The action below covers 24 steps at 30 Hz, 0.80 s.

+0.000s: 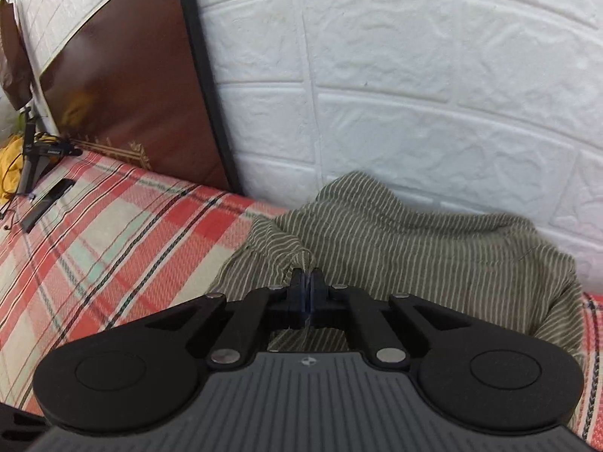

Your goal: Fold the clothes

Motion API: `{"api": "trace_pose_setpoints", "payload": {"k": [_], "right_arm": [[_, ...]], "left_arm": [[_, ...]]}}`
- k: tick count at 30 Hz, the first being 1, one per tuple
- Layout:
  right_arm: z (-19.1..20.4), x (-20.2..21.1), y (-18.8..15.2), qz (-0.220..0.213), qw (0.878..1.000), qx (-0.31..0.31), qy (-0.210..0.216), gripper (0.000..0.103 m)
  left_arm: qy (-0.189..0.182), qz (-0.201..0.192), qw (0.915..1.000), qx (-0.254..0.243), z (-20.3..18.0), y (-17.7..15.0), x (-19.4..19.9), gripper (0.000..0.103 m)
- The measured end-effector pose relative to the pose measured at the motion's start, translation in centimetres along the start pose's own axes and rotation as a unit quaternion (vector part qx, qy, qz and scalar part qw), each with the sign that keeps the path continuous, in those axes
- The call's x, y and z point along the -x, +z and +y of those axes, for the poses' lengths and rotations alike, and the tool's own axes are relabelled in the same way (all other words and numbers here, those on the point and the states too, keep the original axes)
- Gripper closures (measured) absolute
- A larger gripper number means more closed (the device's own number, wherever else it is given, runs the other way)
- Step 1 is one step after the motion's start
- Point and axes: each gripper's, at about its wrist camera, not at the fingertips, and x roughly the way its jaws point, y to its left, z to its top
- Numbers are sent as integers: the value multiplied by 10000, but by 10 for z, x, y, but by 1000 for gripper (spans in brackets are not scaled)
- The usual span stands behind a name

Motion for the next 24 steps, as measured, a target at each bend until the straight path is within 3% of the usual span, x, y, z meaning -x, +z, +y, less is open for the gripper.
{"api": "trace_pose_setpoints", "payload": {"k": [1, 2, 4, 7, 11, 14, 20, 23, 24], "right_arm": [[-1, -3, 0, 6, 10000, -42, -61, 99], [-2, -6, 0, 0, 9999, -102, -115, 89], [-5, -12, -1, -11, 9995, -224, -223, 85], [-15, 1, 2, -295, 9977, -609, -106, 72], [-33, 35, 10, -803, 9927, -883, -177, 62], [-43, 64, 5, -884, 9914, -968, 38, 62], [-36, 129, -51, -795, 9913, -634, 832, 63], [-32, 142, -84, -381, 9921, -522, 1076, 84], [-30, 142, -92, -260, 9929, -450, 1070, 85]], "left_arm": [[-10, 15, 10000, 53, 2, -1, -2, 67], [-14, 17, 10000, 66, 3, -2, -2, 67], [-9, -1, 10000, 11, 2, -3, -1, 68], [74, -43, 10000, 2, 4, -1, 5, 55], [193, -149, 9997, 51, 7, 5, 14, 55], [211, -275, 9993, 117, 8, 9, 23, 55], [-380, -226, 9982, -408, -18, -1, 42, 54], [-473, -129, 9956, -803, -33, -9, 37, 54], [-425, -106, 9953, -868, -37, -9, 33, 54]]}}
